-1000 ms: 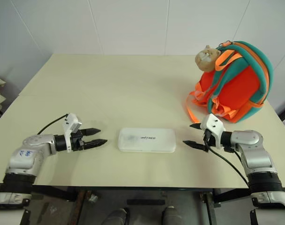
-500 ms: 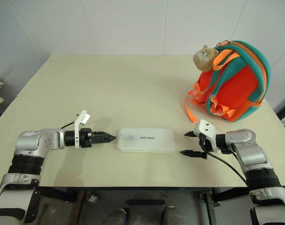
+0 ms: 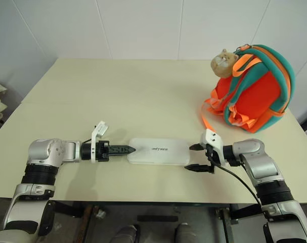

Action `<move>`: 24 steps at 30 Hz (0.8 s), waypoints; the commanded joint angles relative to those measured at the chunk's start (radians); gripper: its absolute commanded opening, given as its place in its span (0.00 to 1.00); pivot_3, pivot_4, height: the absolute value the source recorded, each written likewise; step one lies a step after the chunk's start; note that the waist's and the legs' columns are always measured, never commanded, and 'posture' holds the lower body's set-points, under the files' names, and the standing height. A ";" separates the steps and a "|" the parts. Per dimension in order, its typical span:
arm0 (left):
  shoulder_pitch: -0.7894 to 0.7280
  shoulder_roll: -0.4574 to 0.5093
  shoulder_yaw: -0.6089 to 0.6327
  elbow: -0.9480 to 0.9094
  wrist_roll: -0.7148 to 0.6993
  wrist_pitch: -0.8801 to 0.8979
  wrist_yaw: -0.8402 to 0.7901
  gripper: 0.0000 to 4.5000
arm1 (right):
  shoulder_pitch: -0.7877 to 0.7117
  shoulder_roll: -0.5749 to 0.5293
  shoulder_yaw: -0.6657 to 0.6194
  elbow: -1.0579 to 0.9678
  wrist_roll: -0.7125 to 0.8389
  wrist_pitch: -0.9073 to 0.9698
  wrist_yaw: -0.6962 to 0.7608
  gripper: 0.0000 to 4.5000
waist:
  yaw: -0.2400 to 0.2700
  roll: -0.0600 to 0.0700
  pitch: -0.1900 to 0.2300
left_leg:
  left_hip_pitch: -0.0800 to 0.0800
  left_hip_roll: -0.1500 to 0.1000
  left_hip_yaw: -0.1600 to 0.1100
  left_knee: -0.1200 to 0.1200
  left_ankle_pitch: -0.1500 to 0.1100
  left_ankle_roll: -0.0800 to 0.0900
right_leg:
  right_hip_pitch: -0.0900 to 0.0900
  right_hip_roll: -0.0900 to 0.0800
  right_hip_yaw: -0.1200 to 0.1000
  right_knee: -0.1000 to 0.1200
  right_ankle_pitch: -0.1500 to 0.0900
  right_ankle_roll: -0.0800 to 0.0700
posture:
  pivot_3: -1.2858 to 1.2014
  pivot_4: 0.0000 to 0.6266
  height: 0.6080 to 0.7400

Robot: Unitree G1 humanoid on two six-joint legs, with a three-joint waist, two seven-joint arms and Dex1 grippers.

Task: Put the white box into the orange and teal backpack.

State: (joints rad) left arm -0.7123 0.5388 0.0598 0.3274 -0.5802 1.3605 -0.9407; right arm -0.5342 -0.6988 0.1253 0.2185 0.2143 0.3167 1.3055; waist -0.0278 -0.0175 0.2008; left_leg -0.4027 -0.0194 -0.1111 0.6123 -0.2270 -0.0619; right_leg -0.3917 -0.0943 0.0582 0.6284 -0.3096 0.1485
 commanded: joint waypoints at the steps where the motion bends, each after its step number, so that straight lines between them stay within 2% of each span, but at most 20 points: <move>1: 0.004 -0.026 -0.034 0.029 -0.016 0.095 0.029 1.00 | -0.021 0.024 0.006 -0.028 0.020 -0.003 -0.001 1.00 | 0.000 0.000 0.000 | 0.000 0.000 0.000 0.000 0.000 0.000 | 0.000 0.000 0.000 0.000 0.000 0.000 | 0.52 0.24 1.00; 8: -0.031 -0.086 0.031 0.097 -0.028 0.077 0.060 1.00 | -0.025 0.051 0.007 -0.029 0.021 -0.009 -0.004 1.00 | 0.005 0.000 0.000 | 0.000 -0.001 0.000 0.000 0.000 0.000 | 0.000 0.000 0.000 0.000 0.000 0.000 | 0.52 0.24 1.00; 14: -0.044 -0.102 0.015 0.156 -0.019 0.060 0.057 1.00 | 0.005 0.033 0.000 -0.036 0.007 -0.026 -0.014 1.00 | 0.005 0.000 0.000 | 0.000 -0.001 0.000 0.000 0.001 -0.001 | 0.000 -0.001 0.000 0.000 0.000 0.000 | 0.52 0.24 1.00; 17: -0.059 -0.095 -0.001 0.172 -0.017 0.053 0.044 0.87 | 0.028 0.020 -0.011 -0.048 0.003 -0.038 -0.025 1.00 | 0.003 0.000 0.000 | 0.000 -0.001 0.000 0.001 0.001 -0.001 | 0.001 -0.001 0.000 0.000 0.001 0.001 | 0.52 0.24 1.00; 24: -0.058 -0.072 0.004 0.179 -0.023 0.041 0.040 0.41 | 0.062 0.010 -0.032 -0.068 0.017 -0.040 -0.050 1.00 | 0.000 0.000 0.000 | 0.000 -0.001 0.000 0.000 0.001 -0.001 | 0.000 0.000 0.000 0.000 0.001 0.001 | 0.52 0.24 1.00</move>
State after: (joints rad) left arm -0.7765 0.4522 0.0802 0.5049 -0.6299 1.4053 -0.9277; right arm -0.4775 -0.6756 0.1197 0.1864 0.2102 0.2842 1.2601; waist -0.0276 -0.0176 0.2008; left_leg -0.4030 -0.0203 -0.1114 0.6125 -0.2262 -0.0627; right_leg -0.3918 -0.0948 0.0581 0.6281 -0.3090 0.1495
